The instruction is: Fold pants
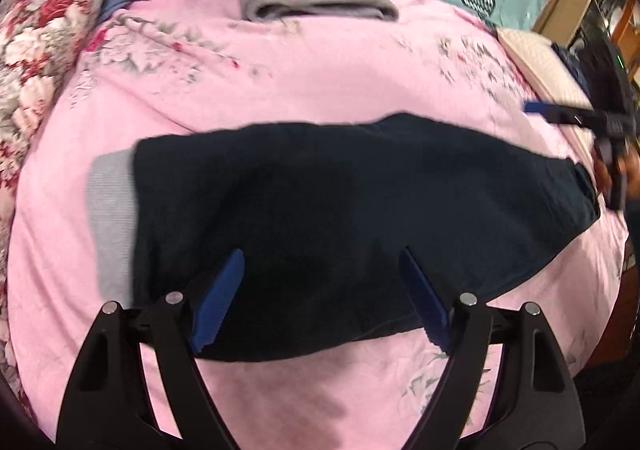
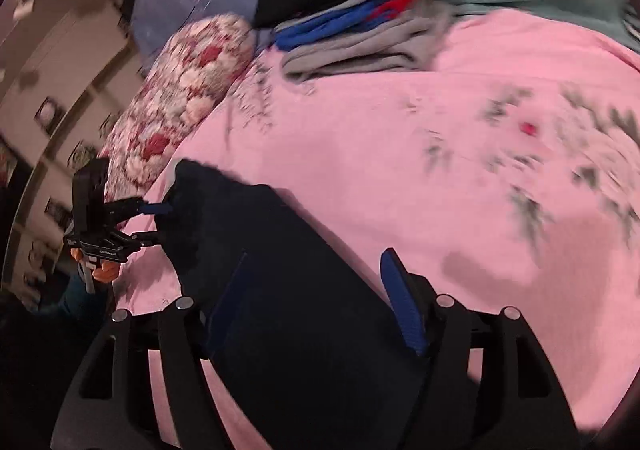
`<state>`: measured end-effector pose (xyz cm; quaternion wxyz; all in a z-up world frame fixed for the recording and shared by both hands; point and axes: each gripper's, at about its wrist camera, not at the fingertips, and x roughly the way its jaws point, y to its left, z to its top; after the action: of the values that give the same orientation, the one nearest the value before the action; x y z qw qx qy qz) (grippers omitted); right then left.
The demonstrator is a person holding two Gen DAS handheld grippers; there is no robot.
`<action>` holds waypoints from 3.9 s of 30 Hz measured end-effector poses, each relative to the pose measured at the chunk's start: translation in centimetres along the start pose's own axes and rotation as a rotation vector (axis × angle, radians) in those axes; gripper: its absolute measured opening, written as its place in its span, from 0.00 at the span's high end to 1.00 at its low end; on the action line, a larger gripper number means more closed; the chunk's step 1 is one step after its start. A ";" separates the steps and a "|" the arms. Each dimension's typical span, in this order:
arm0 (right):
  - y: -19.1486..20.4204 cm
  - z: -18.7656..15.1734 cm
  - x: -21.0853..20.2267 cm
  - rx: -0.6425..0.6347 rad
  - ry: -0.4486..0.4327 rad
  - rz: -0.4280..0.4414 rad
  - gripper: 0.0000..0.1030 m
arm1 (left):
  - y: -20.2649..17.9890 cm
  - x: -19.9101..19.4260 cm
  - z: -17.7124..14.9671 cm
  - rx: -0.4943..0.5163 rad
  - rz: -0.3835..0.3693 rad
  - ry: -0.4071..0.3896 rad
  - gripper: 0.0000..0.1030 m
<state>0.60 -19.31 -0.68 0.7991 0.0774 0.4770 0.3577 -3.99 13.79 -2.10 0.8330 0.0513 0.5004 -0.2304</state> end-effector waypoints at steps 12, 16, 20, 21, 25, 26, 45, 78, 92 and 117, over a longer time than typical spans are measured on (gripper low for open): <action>3.9 3.6 8.8 -0.301 0.347 0.354 0.32 | -0.2 0.8 -2.6 0.083 0.076 0.006 0.20; 3.6 4.0 10.0 -0.247 0.321 0.396 0.30 | -0.4 1.1 -2.3 0.084 0.073 0.010 0.16; 3.3 5.0 11.9 -0.152 0.257 0.404 0.28 | -0.5 1.0 -2.4 0.082 0.077 0.009 0.16; 3.0 5.3 12.0 -0.114 0.236 0.400 0.26 | -0.5 1.0 -2.4 0.081 0.075 0.009 0.16; 0.9 6.3 11.4 0.044 0.133 0.411 0.26 | -0.3 1.0 -2.5 0.078 0.070 0.003 0.16; 0.4 6.2 11.2 0.079 0.116 0.408 0.26 | -0.4 1.0 -2.5 0.080 0.071 0.002 0.16; 2.0 0.3 -0.6 0.164 -0.091 0.226 0.16 | 6.7 -1.4 3.3 -0.151 0.012 -0.140 0.16; -10.6 -27.5 -19.4 0.815 -0.429 -0.147 0.24 | 1.8 -2.4 0.5 -0.104 -0.058 -0.127 0.12; -9.3 -25.7 -19.6 0.747 -0.380 -0.246 0.82 | 0.9 -2.6 1.1 -0.085 -0.098 -0.135 0.12; 7.0 -7.0 2.7 0.333 0.026 -0.122 0.37 | 6.9 -6.7 -4.8 -0.151 -0.198 -0.229 0.09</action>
<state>-7.81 -13.95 -3.07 0.7891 0.1750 0.5439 0.2255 -7.48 23.66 0.27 0.8594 -0.0874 0.4205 -0.2775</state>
